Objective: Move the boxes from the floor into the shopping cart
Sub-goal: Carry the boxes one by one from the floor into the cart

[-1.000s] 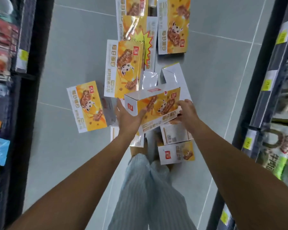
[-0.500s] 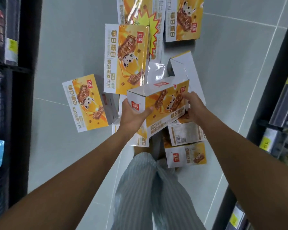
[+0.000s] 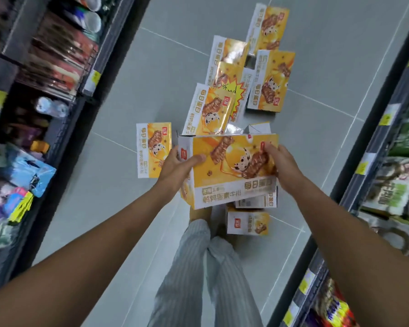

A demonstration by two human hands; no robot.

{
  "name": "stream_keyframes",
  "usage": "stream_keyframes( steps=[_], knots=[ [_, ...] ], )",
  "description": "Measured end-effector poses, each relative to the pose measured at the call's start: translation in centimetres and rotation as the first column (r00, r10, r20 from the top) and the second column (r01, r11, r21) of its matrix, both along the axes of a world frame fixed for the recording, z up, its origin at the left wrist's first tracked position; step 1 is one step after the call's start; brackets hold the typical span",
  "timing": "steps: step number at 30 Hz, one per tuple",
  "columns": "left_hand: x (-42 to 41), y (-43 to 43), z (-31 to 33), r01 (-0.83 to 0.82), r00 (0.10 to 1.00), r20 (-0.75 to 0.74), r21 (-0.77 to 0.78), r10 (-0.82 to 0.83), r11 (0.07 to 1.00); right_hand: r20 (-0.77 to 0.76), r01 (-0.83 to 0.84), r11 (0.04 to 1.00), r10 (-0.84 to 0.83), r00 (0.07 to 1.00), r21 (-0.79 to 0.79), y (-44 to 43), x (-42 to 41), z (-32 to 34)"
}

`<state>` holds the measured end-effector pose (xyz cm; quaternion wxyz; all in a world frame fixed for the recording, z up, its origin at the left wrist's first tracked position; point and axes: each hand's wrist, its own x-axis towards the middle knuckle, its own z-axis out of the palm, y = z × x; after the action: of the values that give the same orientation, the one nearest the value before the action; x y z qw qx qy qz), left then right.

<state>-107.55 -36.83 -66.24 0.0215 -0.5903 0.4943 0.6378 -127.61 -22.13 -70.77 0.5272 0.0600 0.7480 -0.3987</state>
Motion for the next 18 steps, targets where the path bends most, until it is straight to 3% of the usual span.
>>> stream_keyframes(
  steps=[3, 8, 14, 18],
  knots=[
    [2.3, 0.0, 4.9, -0.025, 0.999, -0.042, 0.053, 0.027, 0.998, 0.091, -0.054, 0.993, 0.063, 0.994, -0.101, 0.4, 0.1, 5.2],
    [7.5, 1.7, 11.6, -0.059, 0.995, -0.079, 0.042, 0.062, 0.997, 0.282, -0.131, 0.982, 0.166, 0.945, -0.139, -0.7, 2.0, 12.1],
    [14.4, 4.2, 17.7, -0.083, 0.996, -0.013, -0.055, 0.083, 0.995, 0.107, -0.434, 0.896, 0.443, 0.890, -0.097, -3.8, 7.2, 18.1],
    [20.5, 5.5, 21.6, -0.081, 0.996, 0.036, -0.083, 0.084, 0.993, 0.042, -0.591, 0.800, 0.597, 0.801, -0.107, -6.0, 11.9, 22.0]
  ],
)
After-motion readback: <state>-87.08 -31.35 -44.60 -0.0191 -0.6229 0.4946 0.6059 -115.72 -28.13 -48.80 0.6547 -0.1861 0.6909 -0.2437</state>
